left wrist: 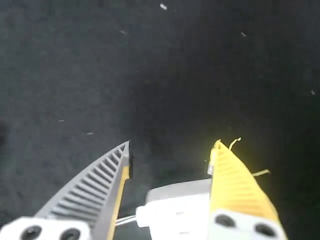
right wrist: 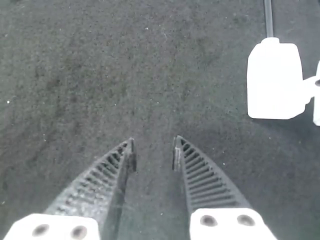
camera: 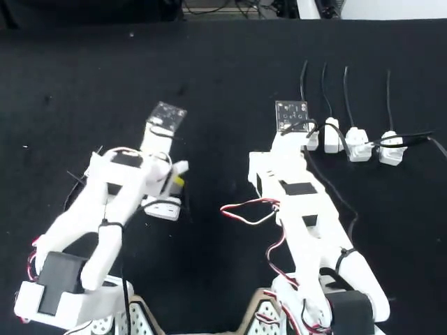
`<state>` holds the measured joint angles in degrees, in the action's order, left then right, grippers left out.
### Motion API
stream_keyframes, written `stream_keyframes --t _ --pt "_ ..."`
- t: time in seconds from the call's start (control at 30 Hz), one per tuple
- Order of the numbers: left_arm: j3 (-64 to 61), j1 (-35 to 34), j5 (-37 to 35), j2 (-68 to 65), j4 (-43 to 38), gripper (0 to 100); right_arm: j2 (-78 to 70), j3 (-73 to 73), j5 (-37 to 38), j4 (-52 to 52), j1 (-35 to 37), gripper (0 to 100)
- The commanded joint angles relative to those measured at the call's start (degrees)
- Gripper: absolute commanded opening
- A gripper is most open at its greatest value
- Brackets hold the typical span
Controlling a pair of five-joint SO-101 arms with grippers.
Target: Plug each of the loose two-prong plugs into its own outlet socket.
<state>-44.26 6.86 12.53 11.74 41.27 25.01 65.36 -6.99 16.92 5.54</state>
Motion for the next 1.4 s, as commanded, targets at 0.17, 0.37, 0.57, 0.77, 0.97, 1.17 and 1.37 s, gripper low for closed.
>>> stream_keyframes --t 0.17,0.37,0.57,0.77,0.97,1.17,1.37 --pt "11.65 -14.11 11.16 6.15 24.97 26 2.15 -3.47 -0.44 -1.32 0.88 11.4" --pt "4.09 -14.55 24.09 6.42 25.23 26 2.15 -3.47 -0.44 -1.32 0.88 11.4" --pt "-0.4 -11.74 16.88 6.33 15.65 26 2.15 -3.3 -0.44 -1.23 0.88 11.4" --pt "-0.66 -1.45 6.86 6.77 15.12 26 2.15 -3.3 -0.44 -1.14 0.88 11.4" --pt "-0.48 0.57 4.48 6.86 16.0 26 2.15 -3.3 -0.44 -0.97 0.88 11.4" --pt "10.77 -8.22 4.48 6.86 26.55 26 2.15 -3.3 -0.44 -1.05 0.88 11.4" --pt "22.64 -22.37 4.48 6.07 30.07 26 2.15 -3.3 -0.44 -1.14 0.88 11.4"
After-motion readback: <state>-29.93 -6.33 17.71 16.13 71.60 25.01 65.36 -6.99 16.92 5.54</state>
